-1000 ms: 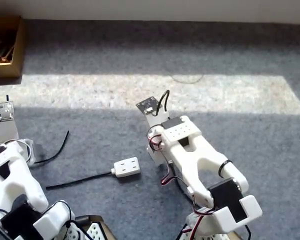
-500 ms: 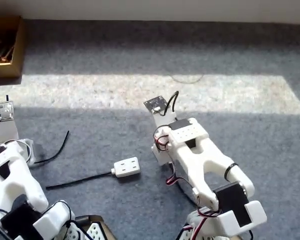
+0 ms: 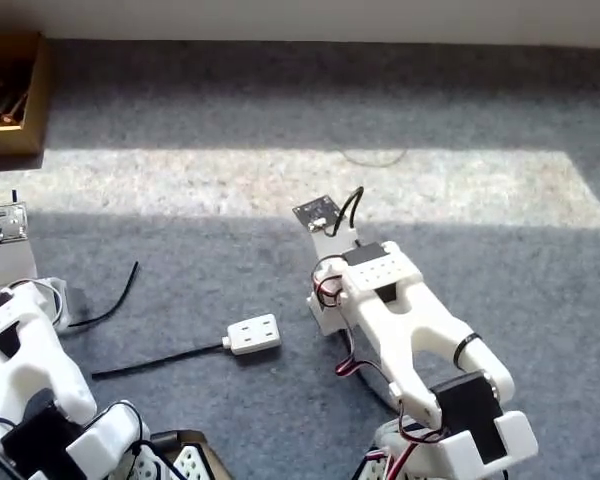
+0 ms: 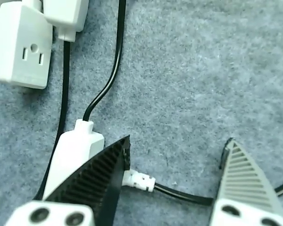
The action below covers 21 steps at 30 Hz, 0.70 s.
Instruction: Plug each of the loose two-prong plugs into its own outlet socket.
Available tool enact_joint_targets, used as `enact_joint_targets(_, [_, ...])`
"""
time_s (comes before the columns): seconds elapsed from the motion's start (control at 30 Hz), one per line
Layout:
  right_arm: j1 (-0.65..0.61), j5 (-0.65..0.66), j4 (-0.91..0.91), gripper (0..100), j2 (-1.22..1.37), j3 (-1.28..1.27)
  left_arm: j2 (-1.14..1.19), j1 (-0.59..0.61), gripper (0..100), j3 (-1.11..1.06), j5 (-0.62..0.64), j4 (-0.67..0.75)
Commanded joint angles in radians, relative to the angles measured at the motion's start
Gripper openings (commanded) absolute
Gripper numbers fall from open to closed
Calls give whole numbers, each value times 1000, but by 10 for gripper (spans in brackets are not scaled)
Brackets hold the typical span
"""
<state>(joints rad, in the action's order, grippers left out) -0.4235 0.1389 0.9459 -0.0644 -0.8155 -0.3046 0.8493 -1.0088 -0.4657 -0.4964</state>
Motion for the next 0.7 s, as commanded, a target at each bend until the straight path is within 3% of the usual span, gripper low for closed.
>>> enact_joint_targets(0.0, [10, 2, -22, 155, 4, -36, -13, 4, 313, 4, 6, 8])
enact_joint_targets(0.13, [-2, 2, -25, 0, 4, -35, -13, 4, 313, 4, 6, 8])
enact_joint_targets(0.33, [-13, 2, -28, 7, 5, -36, -13, 4, 313, 2, 6, 8])
enact_joint_targets(0.57, [-197, -5, -12, 7, 4, 12, -13, 2, 311, 2, 6, 8])
enact_joint_targets(0.67, [-209, -5, -53, 7, 5, 10, -13, 15, 311, 2, 5, 8])
